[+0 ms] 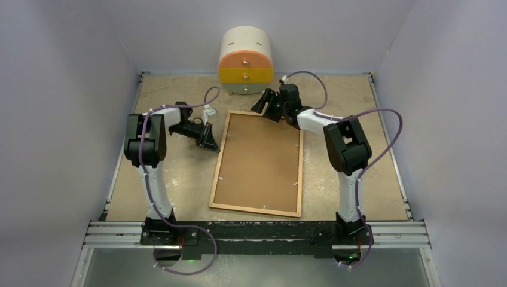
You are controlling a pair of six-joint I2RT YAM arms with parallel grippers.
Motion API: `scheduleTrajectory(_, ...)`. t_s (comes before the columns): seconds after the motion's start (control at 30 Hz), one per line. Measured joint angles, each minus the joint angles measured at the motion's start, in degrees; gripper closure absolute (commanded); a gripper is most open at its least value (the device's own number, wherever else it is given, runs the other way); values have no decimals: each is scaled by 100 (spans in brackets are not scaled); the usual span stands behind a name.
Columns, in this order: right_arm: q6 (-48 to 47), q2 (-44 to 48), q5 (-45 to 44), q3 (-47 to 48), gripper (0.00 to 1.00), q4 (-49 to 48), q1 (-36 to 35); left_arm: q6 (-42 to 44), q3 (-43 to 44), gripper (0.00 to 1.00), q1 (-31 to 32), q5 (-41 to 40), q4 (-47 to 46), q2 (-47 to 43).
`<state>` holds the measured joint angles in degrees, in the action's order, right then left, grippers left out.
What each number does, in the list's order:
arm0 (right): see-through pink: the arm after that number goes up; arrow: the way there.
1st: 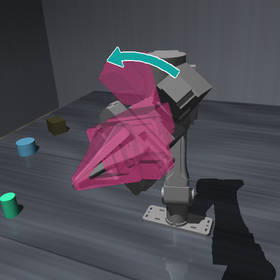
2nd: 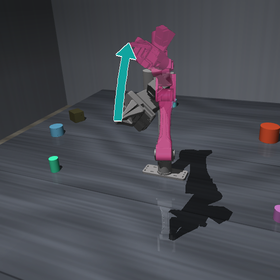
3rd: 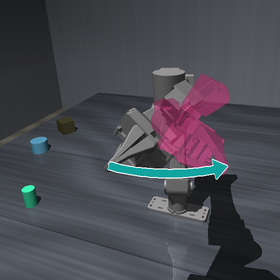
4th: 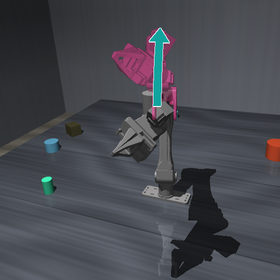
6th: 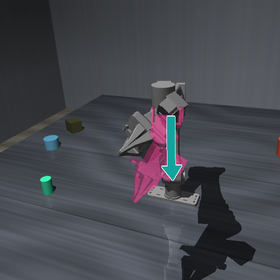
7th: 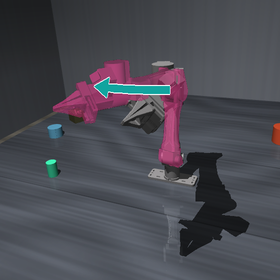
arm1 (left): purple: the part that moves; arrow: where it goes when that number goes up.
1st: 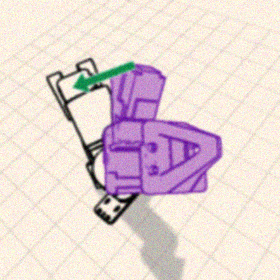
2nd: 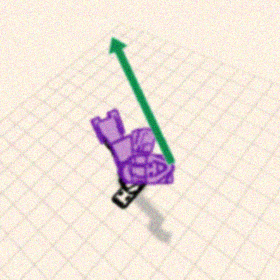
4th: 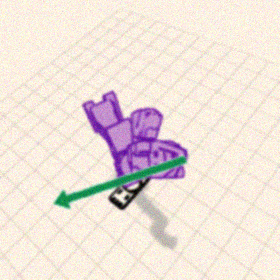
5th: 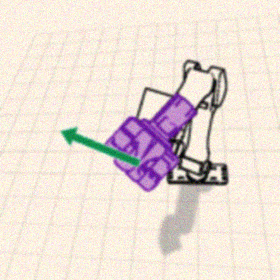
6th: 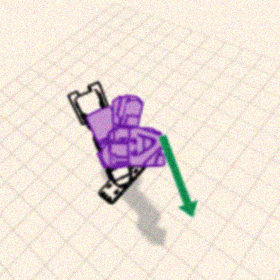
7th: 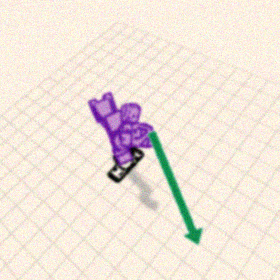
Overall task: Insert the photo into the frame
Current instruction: Install the photo frame at the center of the board.
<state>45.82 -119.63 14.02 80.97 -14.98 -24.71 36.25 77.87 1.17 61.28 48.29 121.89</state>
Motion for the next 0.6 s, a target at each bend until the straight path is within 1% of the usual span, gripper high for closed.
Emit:
scheduleTrajectory(0.13,-57,-52,-111,-48,32,155,9,44,0,90,0,-4,2,0)
scheduleTrajectory(0.4,-24,-385,-66,63,34,92,-57,90,-24,91,-4,-44,42,-17)
scheduleTrajectory(0.5,17,-409,-57,72,35,76,-57,133,-59,90,-9,-264,2,-13)
scheduleTrajectory(0.6,31,-426,-61,79,37,61,-57,151,-79,90,-7,-304,17,-13)
